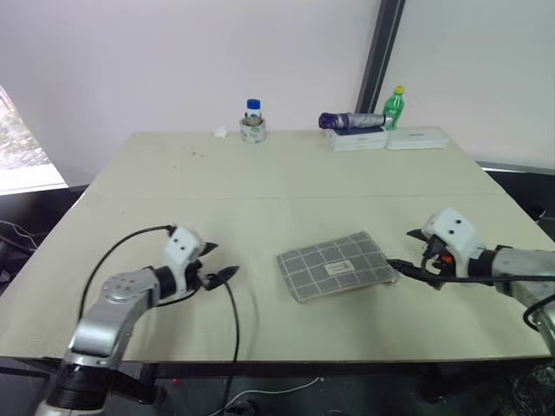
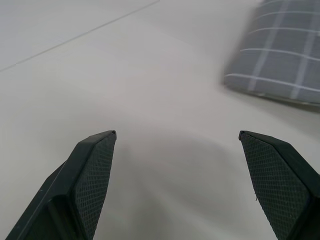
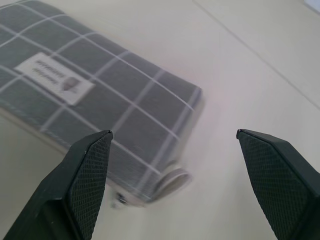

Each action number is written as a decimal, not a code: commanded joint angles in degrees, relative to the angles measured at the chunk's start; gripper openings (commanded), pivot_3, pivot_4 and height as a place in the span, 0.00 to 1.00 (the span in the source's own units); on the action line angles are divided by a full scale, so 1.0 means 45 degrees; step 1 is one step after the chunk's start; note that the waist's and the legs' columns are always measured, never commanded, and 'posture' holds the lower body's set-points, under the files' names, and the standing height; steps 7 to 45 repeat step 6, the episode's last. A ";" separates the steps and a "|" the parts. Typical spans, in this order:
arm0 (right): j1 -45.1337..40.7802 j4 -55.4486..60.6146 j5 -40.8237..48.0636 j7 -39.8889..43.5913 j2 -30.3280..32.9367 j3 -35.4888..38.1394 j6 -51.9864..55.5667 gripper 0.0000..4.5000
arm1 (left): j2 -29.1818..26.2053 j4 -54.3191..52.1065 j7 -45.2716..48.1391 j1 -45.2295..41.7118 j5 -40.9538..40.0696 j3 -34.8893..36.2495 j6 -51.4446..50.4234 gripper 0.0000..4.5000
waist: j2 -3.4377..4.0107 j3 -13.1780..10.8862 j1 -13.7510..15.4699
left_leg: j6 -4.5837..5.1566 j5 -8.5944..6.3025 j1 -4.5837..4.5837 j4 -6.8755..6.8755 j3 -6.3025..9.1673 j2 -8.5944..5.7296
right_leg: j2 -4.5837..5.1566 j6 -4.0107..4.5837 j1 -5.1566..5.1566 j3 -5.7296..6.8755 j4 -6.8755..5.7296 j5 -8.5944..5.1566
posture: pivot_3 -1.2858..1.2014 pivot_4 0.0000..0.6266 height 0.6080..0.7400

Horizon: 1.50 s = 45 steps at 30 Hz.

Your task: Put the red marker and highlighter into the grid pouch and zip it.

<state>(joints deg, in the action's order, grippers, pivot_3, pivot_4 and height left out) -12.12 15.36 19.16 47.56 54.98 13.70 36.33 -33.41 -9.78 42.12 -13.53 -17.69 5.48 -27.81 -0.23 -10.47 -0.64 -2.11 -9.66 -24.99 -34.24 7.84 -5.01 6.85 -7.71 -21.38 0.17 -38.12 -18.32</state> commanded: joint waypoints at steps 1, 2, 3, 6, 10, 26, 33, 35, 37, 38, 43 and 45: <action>-0.0145 -0.0141 0.0470 0.0263 0.0034 0.0896 -0.0346 0.92 | -0.0219 -0.0459 -0.0317 0.0278 -0.0249 0.0950 0.0273 0.92 | 0.0000 0.0000 0.0003 | 0.0000 0.0000 0.0000 0.0000 0.0001 0.0000 | 0.0000 0.0000 -0.0001 0.0000 0.0000 0.0000 | 0.52 0.24 0.97; -0.0195 -0.0286 0.0586 0.0338 -0.0039 0.0975 -0.0402 0.92 | -0.0308 -0.0518 -0.0369 0.0451 -0.0228 0.1176 0.0366 0.92 | 0.0000 0.0000 0.0003 | 0.0000 0.0000 0.0000 0.0000 0.0001 0.0001 | 0.0000 0.0001 -0.0001 0.0000 0.0000 0.0000 | 0.52 0.24 0.97; -0.0253 -0.0422 0.0648 0.0375 -0.0096 0.1007 -0.0462 0.92 | -0.0383 -0.0594 -0.0413 0.0607 -0.0216 0.1343 0.0419 0.92 | 0.0000 0.0000 0.0001 | 0.0000 0.0000 0.0000 0.0001 0.0001 0.0002 | 0.0000 0.0002 -0.0001 0.0000 0.0001 -0.0001 | 0.52 0.24 0.97; -0.0431 -0.0699 0.0757 0.0413 -0.0202 0.0899 -0.0593 0.92 | -0.0487 -0.0784 -0.0527 0.0927 -0.0243 0.1587 0.0362 0.92 | 0.0000 0.0000 -0.0002 | -0.0001 0.0000 0.0000 0.0001 0.0000 0.0003 | 0.0003 0.0003 -0.0002 -0.0001 0.0002 -0.0001 | 0.52 0.24 0.97; -0.0431 -0.0699 0.0757 0.0413 -0.0202 0.0899 -0.0593 0.92 | -0.0487 -0.0784 -0.0527 0.0927 -0.0243 0.1587 0.0362 0.92 | 0.0000 0.0000 -0.0002 | -0.0001 0.0000 0.0000 0.0001 0.0000 0.0003 | 0.0003 0.0003 -0.0002 -0.0001 0.0002 -0.0001 | 0.52 0.24 0.97; -0.0431 -0.0699 0.0757 0.0413 -0.0202 0.0899 -0.0593 0.92 | -0.0487 -0.0784 -0.0527 0.0927 -0.0243 0.1587 0.0362 0.92 | 0.0000 0.0000 -0.0002 | -0.0001 0.0000 0.0000 0.0001 0.0000 0.0003 | 0.0003 0.0003 -0.0002 -0.0001 0.0002 -0.0001 | 0.52 0.24 0.97; -0.0431 -0.0699 0.0757 0.0413 -0.0202 0.0899 -0.0593 0.92 | -0.0487 -0.0784 -0.0527 0.0927 -0.0243 0.1587 0.0362 0.92 | 0.0000 0.0000 -0.0002 | -0.0001 0.0000 0.0000 0.0001 0.0000 0.0003 | 0.0003 0.0003 -0.0002 -0.0001 0.0002 -0.0001 | 0.52 0.24 0.97; -0.0431 -0.0699 0.0757 0.0413 -0.0202 0.0899 -0.0593 0.92 | -0.0487 -0.0784 -0.0527 0.0927 -0.0243 0.1587 0.0362 0.92 | 0.0000 0.0000 -0.0002 | -0.0001 0.0000 0.0000 0.0001 0.0000 0.0003 | 0.0003 0.0003 -0.0002 -0.0001 0.0002 -0.0001 | 0.52 0.24 0.97; -0.0431 -0.0699 0.0757 0.0413 -0.0202 0.0899 -0.0593 0.92 | -0.0487 -0.0784 -0.0527 0.0927 -0.0243 0.1587 0.0362 0.92 | 0.0000 0.0000 -0.0002 | -0.0001 0.0000 0.0000 0.0001 0.0000 0.0003 | 0.0003 0.0003 -0.0002 -0.0001 0.0002 -0.0001 | 0.52 0.24 0.97; -0.0431 -0.0699 0.0757 0.0413 -0.0202 0.0899 -0.0593 0.92 | -0.0487 -0.0784 -0.0527 0.0927 -0.0243 0.1587 0.0362 0.92 | 0.0000 0.0000 -0.0002 | -0.0001 0.0000 0.0000 0.0001 0.0000 0.0003 | 0.0003 0.0003 -0.0002 -0.0001 0.0002 -0.0001 | 0.52 0.24 0.97; -0.0431 -0.0699 0.0757 0.0413 -0.0202 0.0899 -0.0593 0.92 | -0.0487 -0.0784 -0.0527 0.0927 -0.0243 0.1587 0.0362 0.92 | 0.0000 0.0000 -0.0002 | -0.0001 0.0000 0.0000 0.0001 0.0000 0.0003 | 0.0003 0.0003 -0.0002 -0.0001 0.0002 -0.0001 | 0.52 0.24 0.97; -0.0431 -0.0699 0.0757 0.0413 -0.0202 0.0899 -0.0593 0.92 | -0.0487 -0.0784 -0.0527 0.0927 -0.0243 0.1587 0.0362 0.92 | 0.0000 0.0000 -0.0002 | -0.0001 0.0000 0.0000 0.0001 0.0000 0.0003 | 0.0003 0.0003 -0.0002 -0.0001 0.0002 -0.0001 | 0.52 0.24 0.97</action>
